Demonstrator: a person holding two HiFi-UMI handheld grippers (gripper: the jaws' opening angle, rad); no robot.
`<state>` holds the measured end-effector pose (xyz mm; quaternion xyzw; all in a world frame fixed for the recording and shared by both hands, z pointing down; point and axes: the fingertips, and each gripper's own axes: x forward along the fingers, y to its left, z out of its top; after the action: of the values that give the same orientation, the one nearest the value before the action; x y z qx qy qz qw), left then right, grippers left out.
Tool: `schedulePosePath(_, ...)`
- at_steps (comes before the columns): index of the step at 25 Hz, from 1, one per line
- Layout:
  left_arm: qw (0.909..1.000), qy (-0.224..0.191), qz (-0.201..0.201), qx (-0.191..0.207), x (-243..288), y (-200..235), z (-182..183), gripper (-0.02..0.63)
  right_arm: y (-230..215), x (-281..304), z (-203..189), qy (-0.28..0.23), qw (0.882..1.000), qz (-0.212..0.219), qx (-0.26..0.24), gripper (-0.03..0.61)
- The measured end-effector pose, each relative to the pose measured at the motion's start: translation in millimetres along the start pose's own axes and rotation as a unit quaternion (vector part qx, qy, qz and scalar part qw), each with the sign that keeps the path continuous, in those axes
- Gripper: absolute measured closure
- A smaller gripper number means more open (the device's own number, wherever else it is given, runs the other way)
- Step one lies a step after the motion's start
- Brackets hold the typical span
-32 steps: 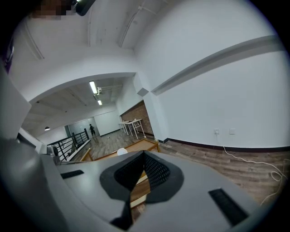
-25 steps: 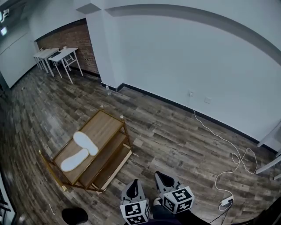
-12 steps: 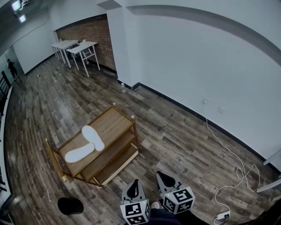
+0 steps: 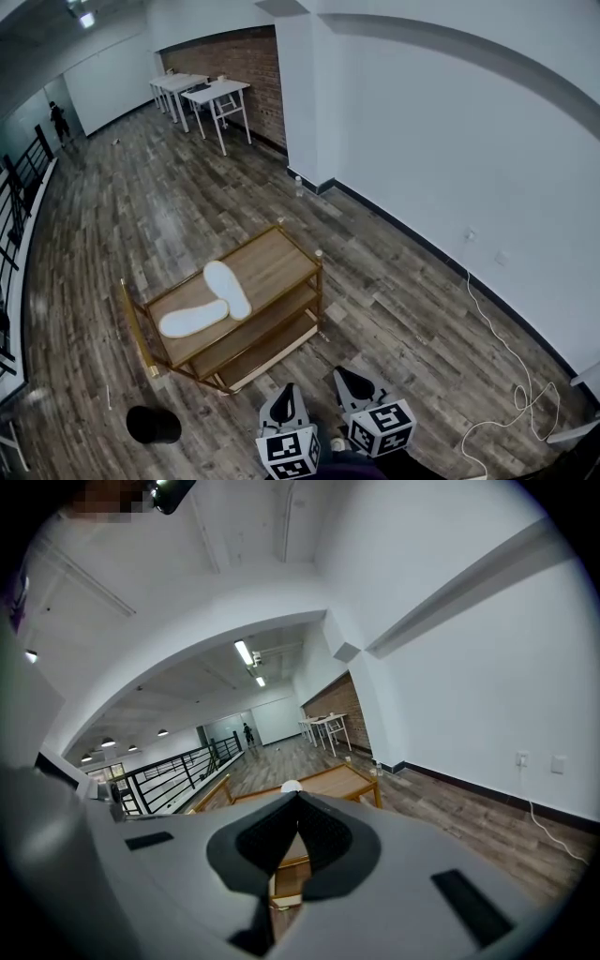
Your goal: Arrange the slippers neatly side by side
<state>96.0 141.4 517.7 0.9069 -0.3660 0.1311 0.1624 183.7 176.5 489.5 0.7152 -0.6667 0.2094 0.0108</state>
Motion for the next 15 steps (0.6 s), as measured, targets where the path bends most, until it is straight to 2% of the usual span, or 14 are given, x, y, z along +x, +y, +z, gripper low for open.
schedulePosePath(15,0.9980,-0.009,0.049,-0.039,73,84,43,0.614,15,121,36,0.028,0.998,0.046,-0.027,0.580)
